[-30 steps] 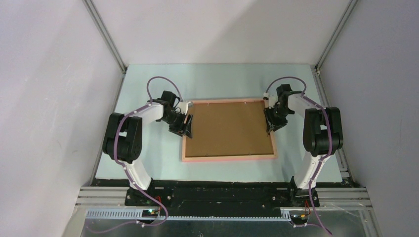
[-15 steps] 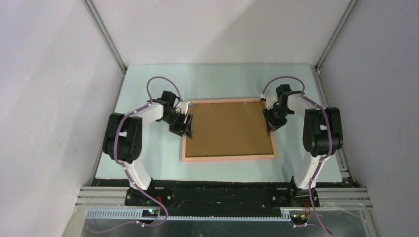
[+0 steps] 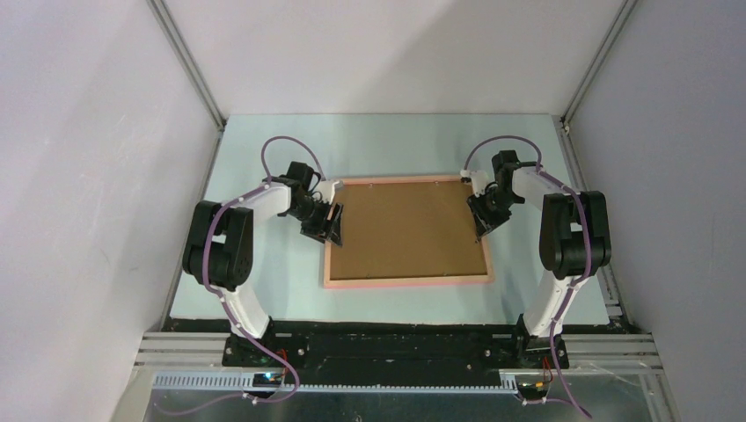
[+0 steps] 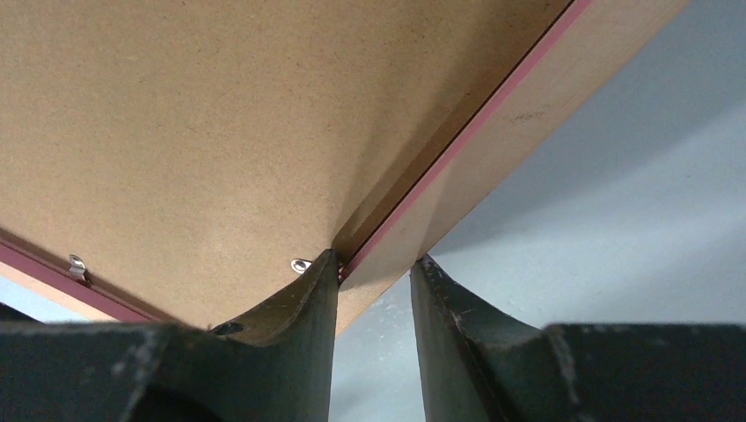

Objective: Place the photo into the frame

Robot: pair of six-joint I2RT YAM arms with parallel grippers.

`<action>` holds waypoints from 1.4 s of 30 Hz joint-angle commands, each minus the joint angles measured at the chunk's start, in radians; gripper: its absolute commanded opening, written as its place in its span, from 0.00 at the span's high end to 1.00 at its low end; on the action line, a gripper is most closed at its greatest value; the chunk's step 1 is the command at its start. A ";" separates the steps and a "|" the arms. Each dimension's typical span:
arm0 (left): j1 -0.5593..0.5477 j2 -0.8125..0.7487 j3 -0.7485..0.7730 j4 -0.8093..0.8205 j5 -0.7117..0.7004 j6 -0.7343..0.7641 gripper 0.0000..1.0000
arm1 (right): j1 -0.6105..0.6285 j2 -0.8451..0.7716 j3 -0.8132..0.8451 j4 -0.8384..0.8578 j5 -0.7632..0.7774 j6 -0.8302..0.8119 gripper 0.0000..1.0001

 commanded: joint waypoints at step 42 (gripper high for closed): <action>-0.009 -0.102 0.005 0.024 -0.096 -0.014 0.31 | -0.091 -0.016 0.099 -0.112 -0.106 -0.058 0.43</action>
